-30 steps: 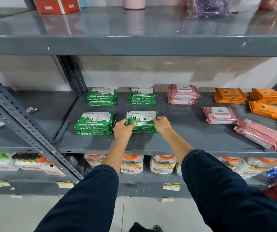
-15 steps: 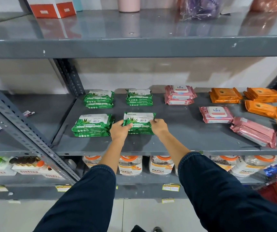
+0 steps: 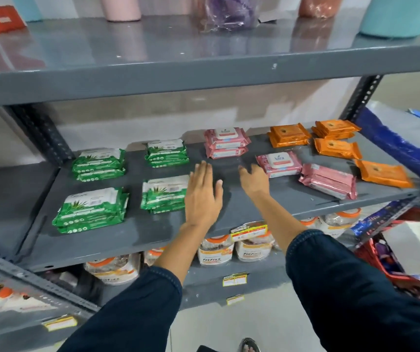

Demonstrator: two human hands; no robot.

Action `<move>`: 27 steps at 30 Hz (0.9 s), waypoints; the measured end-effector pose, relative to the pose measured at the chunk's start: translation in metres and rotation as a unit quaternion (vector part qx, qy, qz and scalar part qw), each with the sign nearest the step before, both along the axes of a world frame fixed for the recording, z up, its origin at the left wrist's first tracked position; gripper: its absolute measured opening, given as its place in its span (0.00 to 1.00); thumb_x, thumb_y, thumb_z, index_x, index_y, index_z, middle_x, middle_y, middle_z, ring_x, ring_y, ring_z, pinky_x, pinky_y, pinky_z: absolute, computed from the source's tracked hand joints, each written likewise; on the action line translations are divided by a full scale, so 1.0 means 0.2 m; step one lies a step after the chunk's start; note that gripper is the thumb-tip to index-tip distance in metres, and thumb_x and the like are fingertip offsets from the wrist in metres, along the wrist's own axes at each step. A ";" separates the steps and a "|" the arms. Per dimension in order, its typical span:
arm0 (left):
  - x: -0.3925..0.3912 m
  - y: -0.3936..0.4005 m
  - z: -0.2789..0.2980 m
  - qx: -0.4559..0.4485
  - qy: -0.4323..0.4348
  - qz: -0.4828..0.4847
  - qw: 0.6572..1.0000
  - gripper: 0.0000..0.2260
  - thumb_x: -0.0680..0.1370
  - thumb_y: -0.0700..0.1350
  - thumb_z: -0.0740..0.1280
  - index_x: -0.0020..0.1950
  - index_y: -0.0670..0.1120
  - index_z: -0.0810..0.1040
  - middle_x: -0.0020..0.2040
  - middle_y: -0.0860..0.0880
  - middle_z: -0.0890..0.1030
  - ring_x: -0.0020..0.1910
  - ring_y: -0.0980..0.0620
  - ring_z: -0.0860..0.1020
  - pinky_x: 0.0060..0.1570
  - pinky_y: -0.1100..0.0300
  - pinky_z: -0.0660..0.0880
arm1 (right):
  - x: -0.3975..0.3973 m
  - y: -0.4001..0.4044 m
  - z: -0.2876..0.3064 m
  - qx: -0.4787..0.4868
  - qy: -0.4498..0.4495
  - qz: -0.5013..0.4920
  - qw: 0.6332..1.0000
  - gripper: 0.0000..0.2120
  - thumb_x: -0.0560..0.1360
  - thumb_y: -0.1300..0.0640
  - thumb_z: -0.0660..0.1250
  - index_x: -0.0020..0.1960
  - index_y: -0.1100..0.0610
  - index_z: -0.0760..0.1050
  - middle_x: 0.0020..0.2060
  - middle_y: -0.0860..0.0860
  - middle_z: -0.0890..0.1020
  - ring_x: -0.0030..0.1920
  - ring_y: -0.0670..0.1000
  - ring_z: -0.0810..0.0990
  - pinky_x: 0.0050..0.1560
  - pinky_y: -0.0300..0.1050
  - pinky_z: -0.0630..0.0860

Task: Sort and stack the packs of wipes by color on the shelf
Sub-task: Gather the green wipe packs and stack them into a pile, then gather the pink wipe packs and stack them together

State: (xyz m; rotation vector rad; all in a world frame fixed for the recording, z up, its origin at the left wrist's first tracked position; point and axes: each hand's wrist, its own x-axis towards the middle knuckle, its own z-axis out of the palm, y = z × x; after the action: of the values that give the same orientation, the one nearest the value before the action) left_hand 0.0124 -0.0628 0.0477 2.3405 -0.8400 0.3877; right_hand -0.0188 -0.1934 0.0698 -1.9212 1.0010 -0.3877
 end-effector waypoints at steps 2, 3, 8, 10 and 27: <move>-0.06 -0.09 -0.06 0.040 0.007 -0.030 0.999 0.24 0.80 0.49 0.52 0.72 0.37 0.61 0.74 0.40 0.63 0.75 0.43 0.59 0.73 0.55 0.48 | -0.06 -0.15 -0.01 -0.036 0.025 -0.009 0.999 0.21 0.79 0.52 0.60 0.66 0.65 0.69 0.63 0.63 0.76 0.64 0.64 0.74 0.61 0.51 0.71; -0.08 -0.13 -0.09 0.061 0.018 -0.041 0.997 0.25 0.80 0.50 0.50 0.73 0.37 0.60 0.75 0.40 0.61 0.76 0.44 0.57 0.73 0.55 0.45 | -0.09 -0.21 -0.01 -0.051 0.043 -0.007 0.998 0.22 0.79 0.52 0.61 0.67 0.65 0.68 0.63 0.63 0.76 0.64 0.64 0.74 0.60 0.51 0.71; -0.13 -0.28 -0.25 0.170 0.055 -0.025 0.984 0.27 0.82 0.54 0.48 0.75 0.39 0.52 0.77 0.41 0.53 0.77 0.45 0.50 0.75 0.54 0.41 | -0.14 -0.55 -0.06 -0.184 0.180 0.126 0.958 0.36 0.75 0.60 0.65 0.77 0.59 0.51 0.74 0.60 0.63 0.73 0.62 0.63 0.68 0.53 0.68; -0.13 -0.30 -0.29 0.203 0.074 0.001 0.976 0.28 0.81 0.55 0.48 0.76 0.39 0.51 0.78 0.42 0.53 0.77 0.45 0.49 0.76 0.53 0.43 | -0.11 -0.68 -0.08 -0.228 0.256 0.188 0.921 0.41 0.73 0.64 0.65 0.78 0.54 0.45 0.78 0.54 0.50 0.78 0.58 0.50 0.74 0.55 0.61; -0.15 -0.38 -0.37 0.219 0.168 0.088 0.957 0.30 0.80 0.58 0.48 0.76 0.42 0.49 0.78 0.44 0.51 0.77 0.48 0.46 0.76 0.54 0.42 | 0.13 -1.08 -0.11 -0.322 0.300 0.368 0.819 0.50 0.63 0.67 0.75 0.77 0.53 0.52 0.75 0.56 0.62 0.74 0.59 0.60 0.74 0.58 0.60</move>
State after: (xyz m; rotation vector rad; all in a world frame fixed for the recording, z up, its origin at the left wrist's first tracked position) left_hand -0.0181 -0.1391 -0.0273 2.7930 -0.5957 -0.1476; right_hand 0.0071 -0.4093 0.0469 -2.9707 0.3985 0.4292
